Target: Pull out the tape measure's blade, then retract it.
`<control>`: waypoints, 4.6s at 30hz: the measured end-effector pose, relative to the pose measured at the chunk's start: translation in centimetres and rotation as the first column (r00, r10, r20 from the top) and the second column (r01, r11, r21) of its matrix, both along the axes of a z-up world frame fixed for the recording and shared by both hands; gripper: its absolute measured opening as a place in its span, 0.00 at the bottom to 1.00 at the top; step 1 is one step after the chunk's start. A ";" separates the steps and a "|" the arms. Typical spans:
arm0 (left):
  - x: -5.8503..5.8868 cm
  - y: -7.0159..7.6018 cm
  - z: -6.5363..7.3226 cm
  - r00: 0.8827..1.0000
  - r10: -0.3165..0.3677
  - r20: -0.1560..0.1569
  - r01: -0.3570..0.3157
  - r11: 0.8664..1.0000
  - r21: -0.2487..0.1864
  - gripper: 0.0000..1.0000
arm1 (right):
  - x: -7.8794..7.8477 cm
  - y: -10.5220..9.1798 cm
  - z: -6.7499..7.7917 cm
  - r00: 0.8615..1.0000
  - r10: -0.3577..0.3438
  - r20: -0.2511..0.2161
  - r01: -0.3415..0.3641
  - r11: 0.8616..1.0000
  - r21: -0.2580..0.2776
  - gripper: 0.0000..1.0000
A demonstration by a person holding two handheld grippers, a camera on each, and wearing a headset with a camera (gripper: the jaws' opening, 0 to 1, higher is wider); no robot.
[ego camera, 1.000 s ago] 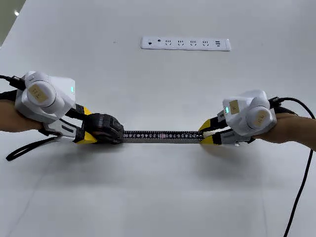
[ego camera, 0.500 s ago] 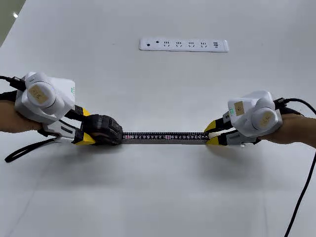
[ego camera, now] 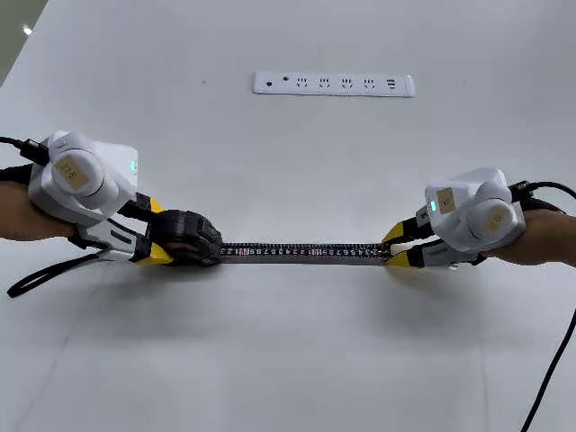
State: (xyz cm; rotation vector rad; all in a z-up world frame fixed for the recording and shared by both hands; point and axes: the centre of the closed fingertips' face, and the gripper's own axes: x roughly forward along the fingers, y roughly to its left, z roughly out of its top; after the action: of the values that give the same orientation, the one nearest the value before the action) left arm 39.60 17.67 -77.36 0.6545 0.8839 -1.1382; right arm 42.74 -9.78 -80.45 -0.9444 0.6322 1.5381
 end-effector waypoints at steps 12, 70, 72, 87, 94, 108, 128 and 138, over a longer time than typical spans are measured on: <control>0.1 -0.1 0.0 1.000 -0.012 0.011 0.012 1.000 0.012 0.26 | -0.1 -0.1 0.1 1.000 -0.007 -0.004 0.007 1.000 -0.011 0.09; -1.7 0.9 -0.3 0.998 0.058 -0.029 -0.057 0.998 0.026 0.46 | -1.2 -1.2 0.6 0.998 -0.053 -0.038 0.052 0.998 -0.027 0.33; -1.8 1.1 -0.3 0.997 0.068 -0.027 -0.067 0.997 0.024 0.48 | -1.4 -1.3 0.7 0.997 -0.064 -0.042 0.063 0.998 -0.024 0.35; -2.8 1.1 0.9 0.980 0.196 -0.010 -0.197 0.978 -0.073 0.64 | -2.7 -2.0 1.4 0.990 -0.132 -0.052 0.132 0.991 -0.002 0.49; -3.5 1.2 1.3 0.967 0.256 -0.009 -0.256 0.960 -0.116 0.67 | -3.4 -2.1 1.9 0.980 -0.188 -0.060 0.190 0.982 0.026 0.55; -5.3 1.1 1.5 0.932 0.363 -0.008 -0.358 0.914 -0.190 0.75 | -5.1 -1.9 2.0 0.948 -0.303 -0.099 0.310 0.948 0.070 0.64; -6.8 -0.5 1.8 0.856 0.517 0.000 -0.494 0.819 -0.292 0.83 | -7.0 -1.2 2.6 0.868 -0.471 -0.158 0.492 0.859 0.141 0.79; -7.5 -0.9 2.5 0.809 0.588 0.003 -0.553 0.763 -0.336 0.87 | -7.3 -0.5 3.2 0.829 -0.533 -0.168 0.558 0.809 0.187 0.85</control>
State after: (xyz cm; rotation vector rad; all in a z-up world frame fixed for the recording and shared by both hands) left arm 32.14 16.73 -74.88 0.1434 0.7096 -0.6533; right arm 35.41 -10.24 -77.29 -0.4429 0.7116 1.1087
